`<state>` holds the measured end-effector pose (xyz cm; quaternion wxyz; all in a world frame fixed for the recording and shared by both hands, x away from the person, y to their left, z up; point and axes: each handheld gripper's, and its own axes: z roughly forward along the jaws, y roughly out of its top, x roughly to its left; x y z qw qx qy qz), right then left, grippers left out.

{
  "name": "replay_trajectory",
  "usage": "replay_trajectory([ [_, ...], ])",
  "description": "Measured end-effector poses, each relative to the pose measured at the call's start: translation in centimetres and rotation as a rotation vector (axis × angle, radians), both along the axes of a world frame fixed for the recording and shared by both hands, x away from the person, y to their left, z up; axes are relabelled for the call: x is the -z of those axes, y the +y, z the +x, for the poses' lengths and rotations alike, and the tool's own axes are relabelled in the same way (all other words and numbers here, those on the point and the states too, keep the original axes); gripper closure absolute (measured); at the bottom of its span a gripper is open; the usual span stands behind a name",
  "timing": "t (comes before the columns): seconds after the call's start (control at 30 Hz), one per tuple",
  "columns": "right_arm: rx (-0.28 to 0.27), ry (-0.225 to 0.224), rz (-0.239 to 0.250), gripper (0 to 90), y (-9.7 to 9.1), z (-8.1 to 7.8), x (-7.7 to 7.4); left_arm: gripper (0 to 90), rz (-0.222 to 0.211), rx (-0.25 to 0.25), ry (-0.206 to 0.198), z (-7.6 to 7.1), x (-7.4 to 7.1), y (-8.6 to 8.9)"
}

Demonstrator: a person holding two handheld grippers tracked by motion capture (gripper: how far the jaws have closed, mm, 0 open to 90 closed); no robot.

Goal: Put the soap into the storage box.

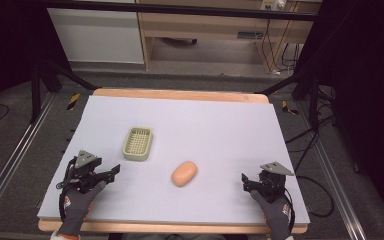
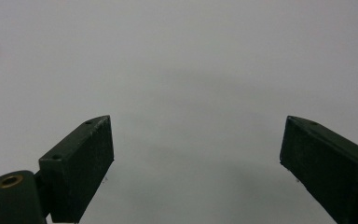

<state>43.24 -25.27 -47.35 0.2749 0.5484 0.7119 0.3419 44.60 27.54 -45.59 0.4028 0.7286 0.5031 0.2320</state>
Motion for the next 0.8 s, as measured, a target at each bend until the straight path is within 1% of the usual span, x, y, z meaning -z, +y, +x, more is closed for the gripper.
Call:
replay_trajectory([
  [0.17,-0.007,-0.001,-0.008,9.9,0.2,0.0,0.0,25.3,-0.007,0.012,-0.012,-0.3,-0.4,-0.6],
  [0.23,0.000,0.006,-0.006,9.8,0.1,0.1,0.0,25.6,-0.019,0.012,-0.013,-0.5,-0.5,-0.7],
  [0.27,0.009,0.003,0.006,9.8,0.0,0.0,0.0,26.3,-0.028,0.022,-0.013,-0.7,-0.8,-0.9],
  [0.3,0.009,0.003,0.006,9.8,0.0,0.0,0.0,26.4,-0.028,0.022,-0.013,-0.7,-0.8,-0.9],
  [0.33,0.010,0.003,0.011,9.8,-0.1,0.0,-0.1,26.6,-0.034,0.026,-0.023,-0.9,-1.0,-1.1],
  [0.37,0.010,0.003,0.011,9.8,-0.1,0.0,-0.1,26.6,-0.034,0.026,-0.023,-0.9,-1.0,-1.1],
  [0.4,0.012,0.001,0.009,9.8,-0.1,0.0,-0.1,26.6,-0.034,0.043,-0.031,-1.0,-1.3,-1.4],
  [0.47,0.014,0.004,0.010,9.8,-0.1,0.1,0.0,26.7,-0.033,0.047,-0.031,-1.0,-1.3,-1.6],
  [0.5,0.016,0.006,0.007,9.8,-0.1,0.1,0.0,26.6,-0.034,0.055,-0.031,-1.1,-1.4,-1.9],
  [0.57,0.012,0.004,0.011,9.8,-0.1,0.0,-0.1,26.6,-0.024,0.068,-0.030,-1.1,-1.4,-2.3],
  [0.63,0.014,0.001,0.012,9.6,-0.2,0.0,-0.1,26.5,-0.025,0.070,-0.030,-1.1,-1.5,-2.5],
  [0.7,0.014,0.003,0.013,9.5,-0.2,0.1,-0.1,26.4,-0.014,0.086,-0.030,-1.1,-1.5,-3.1],
  [0.77,0.013,0.002,0.011,9.3,-0.1,0.1,-0.1,26.2,-0.014,0.086,-0.031,-1.0,-1.5,-3.4],
  [0.8,0.015,0.000,0.006,9.2,-0.1,0.1,-0.1,26.1,-0.009,0.099,-0.030,-1.1,-1.5,-3.8],
])
